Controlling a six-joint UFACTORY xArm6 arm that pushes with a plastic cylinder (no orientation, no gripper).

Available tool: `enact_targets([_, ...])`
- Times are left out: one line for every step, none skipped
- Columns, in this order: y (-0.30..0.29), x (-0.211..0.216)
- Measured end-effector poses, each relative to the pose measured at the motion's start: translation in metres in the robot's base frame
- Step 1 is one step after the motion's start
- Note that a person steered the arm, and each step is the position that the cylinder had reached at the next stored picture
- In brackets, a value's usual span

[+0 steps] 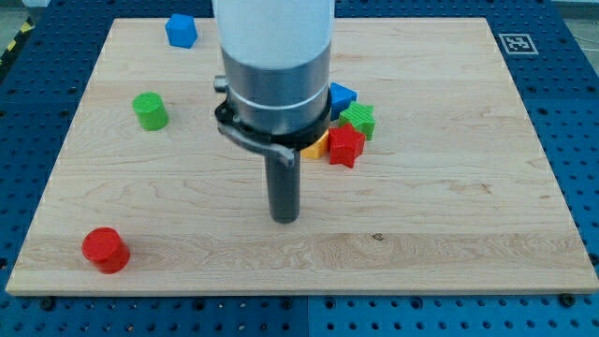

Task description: Slightly move red circle to the right

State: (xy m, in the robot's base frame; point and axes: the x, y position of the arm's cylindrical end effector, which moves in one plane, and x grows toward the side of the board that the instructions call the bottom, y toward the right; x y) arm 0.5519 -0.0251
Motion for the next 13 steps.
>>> enact_targets([-0.018,0.026])
enact_targets([-0.039,0.053])
enact_targets([-0.049,0.067])
enact_targets([-0.062,0.066])
enact_targets([-0.079,0.067])
enact_targets([-0.088,0.065])
enact_targets([-0.093,0.013])
enact_targets([-0.138,-0.007])
enact_targets([-0.216,-0.017])
enact_targets([-0.260,0.016])
enact_targets([-0.264,0.052])
enact_targets([-0.249,0.061])
enact_targets([-0.249,0.061])
